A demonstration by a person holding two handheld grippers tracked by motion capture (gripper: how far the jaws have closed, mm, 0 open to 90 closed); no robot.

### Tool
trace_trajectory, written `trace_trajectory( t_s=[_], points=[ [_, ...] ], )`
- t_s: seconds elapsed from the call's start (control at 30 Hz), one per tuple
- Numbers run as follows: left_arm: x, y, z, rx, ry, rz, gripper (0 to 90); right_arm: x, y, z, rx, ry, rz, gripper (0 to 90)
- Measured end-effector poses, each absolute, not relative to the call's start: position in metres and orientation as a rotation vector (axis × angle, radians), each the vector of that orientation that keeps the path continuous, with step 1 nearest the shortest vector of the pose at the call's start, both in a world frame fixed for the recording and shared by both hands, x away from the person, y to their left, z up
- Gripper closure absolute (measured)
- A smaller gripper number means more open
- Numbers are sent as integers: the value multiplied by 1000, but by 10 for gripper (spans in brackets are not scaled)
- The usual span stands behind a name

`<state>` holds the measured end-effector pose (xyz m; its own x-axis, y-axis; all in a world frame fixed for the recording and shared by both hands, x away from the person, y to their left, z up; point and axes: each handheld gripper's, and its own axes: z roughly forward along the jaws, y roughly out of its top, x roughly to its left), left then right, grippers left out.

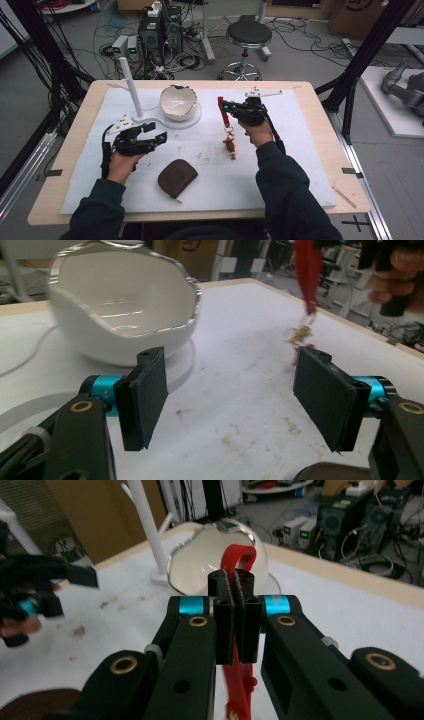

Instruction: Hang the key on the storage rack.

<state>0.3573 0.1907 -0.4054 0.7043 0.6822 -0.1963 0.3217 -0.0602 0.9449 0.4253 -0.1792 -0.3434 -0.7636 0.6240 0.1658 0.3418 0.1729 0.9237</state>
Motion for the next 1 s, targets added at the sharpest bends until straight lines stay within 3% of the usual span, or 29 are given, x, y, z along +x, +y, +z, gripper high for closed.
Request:
trace_trajectory(
  t_s=[0.37, 0.53, 0.7, 0.8, 0.9, 0.93, 0.97, 1.0],
  points=[
    [371, 152, -408, 1736, 765, 304, 290, 422, -151, -313, 837, 2172, 1728, 900],
    [379, 137, -405, 1746, 732, 347, 284, 417, -140, -302, 783, 2177, 1795, 900],
    [386, 123, -408, 1791, 707, 358, 251, 414, -126, -292, 743, 2206, 1856, 900],
    [389, 116, -413, 1803, 699, 349, 181, 410, -113, -285, 689, 2225, 1890, 900],
    [388, 107, -415, 1820, 660, 326, 181, 407, -105, -283, 665, 2238, 1888, 900],
    [388, 106, -415, 1828, 653, 325, 245, 406, -101, -283, 652, 2248, 1898, 900],
    [387, 105, -416, 1830, 649, 321, 245, 406, -101, -283, 652, 2248, 1898, 900],
    [387, 106, -416, 1833, 639, 307, 412, 405, -99, -283, 645, 2257, 1905, 900]
  ],
)
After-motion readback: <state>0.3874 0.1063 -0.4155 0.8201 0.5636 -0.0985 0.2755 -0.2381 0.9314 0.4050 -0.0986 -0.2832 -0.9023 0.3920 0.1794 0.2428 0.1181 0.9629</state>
